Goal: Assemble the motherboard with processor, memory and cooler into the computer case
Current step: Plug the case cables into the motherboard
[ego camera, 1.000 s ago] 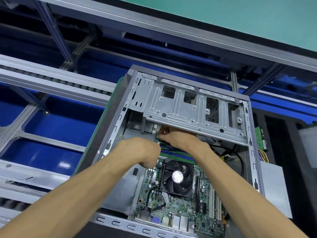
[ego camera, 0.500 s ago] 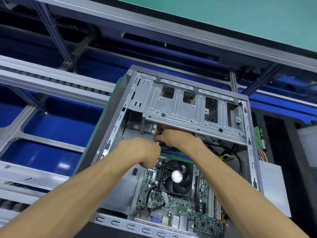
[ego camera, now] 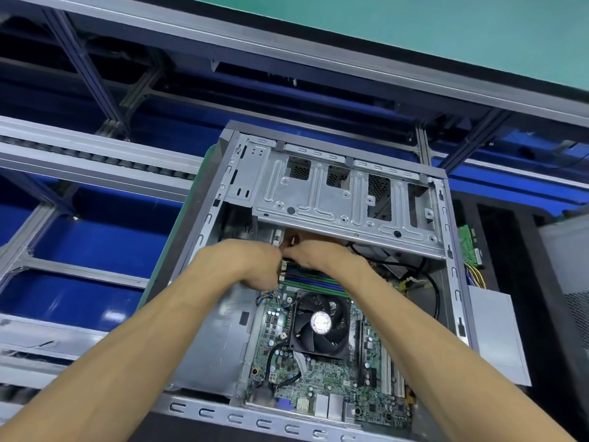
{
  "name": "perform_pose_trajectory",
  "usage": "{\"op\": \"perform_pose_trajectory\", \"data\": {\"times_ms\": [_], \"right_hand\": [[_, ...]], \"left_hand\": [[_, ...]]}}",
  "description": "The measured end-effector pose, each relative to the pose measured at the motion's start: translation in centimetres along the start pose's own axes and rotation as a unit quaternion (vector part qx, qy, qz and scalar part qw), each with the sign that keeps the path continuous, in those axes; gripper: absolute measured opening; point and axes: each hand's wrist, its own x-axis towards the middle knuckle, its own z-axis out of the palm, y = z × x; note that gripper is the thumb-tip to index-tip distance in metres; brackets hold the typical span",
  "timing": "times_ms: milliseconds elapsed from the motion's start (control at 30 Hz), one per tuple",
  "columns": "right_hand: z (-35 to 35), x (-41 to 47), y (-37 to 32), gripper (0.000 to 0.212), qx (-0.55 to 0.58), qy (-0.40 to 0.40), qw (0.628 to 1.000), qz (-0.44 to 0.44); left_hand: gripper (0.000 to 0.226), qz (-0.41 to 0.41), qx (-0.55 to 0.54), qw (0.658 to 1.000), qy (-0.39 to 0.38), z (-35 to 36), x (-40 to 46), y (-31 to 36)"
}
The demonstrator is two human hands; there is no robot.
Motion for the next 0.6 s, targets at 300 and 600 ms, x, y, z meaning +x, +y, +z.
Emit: {"op": "perform_pose_trajectory", "data": {"times_ms": [300, 600], "right_hand": [[1.4, -2.5, 2.7, 0.046, 0.016, 0.118, 0.992, -0.032], [0.8, -6.3, 5.1, 0.034, -0.048, 0.227, 0.971, -0.051]], "left_hand": [[0.015, -0.014, -0.068, 0.993, 0.095, 0.1, 0.8, -0.5], [0.017, -0.064, -0.080, 0.974, 0.202, 0.8, 3.0, -0.1]]}}
